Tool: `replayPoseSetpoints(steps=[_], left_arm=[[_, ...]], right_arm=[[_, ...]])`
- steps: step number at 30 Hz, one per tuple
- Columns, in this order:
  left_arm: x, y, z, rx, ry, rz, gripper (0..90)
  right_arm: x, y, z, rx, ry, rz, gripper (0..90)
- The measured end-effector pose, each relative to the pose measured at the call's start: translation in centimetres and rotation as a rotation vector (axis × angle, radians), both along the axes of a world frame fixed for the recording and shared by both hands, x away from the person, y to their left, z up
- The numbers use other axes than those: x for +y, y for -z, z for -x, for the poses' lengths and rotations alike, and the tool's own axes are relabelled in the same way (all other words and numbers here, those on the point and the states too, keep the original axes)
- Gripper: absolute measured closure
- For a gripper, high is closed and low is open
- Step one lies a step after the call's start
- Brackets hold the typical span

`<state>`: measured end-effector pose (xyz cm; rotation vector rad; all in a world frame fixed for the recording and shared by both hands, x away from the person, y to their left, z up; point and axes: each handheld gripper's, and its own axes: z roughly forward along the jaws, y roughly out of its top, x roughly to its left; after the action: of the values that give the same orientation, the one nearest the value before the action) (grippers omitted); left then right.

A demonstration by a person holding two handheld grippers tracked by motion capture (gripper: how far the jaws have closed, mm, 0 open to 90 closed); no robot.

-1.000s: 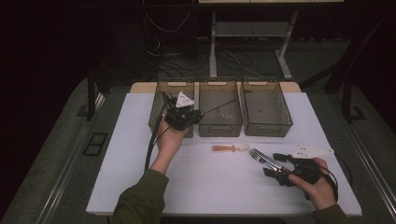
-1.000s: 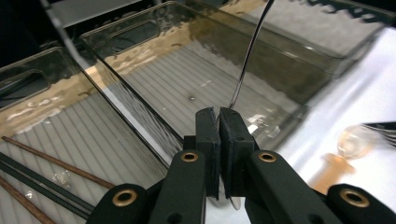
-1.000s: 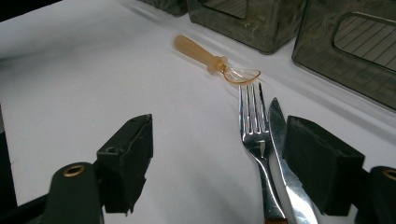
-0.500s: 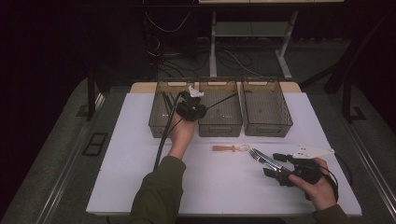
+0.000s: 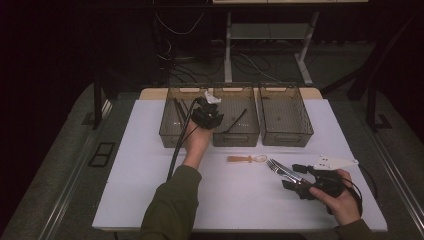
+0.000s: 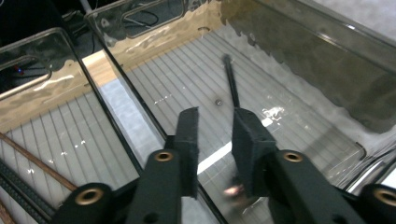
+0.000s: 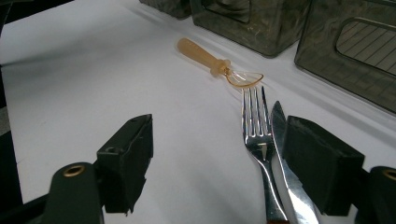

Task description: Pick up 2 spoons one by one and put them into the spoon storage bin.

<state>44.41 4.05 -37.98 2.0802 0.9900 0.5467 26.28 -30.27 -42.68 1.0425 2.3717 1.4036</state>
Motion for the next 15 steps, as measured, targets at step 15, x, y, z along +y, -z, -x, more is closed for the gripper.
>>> replayPoseSetpoints(steps=[15], left_arm=[[2.3, -1.9, 4.4, -0.010, 0.194, 0.099, 32.7]], right_arm=[[0.6, -0.1, -0.5, 0.044, 0.015, 0.018, 25.8]])
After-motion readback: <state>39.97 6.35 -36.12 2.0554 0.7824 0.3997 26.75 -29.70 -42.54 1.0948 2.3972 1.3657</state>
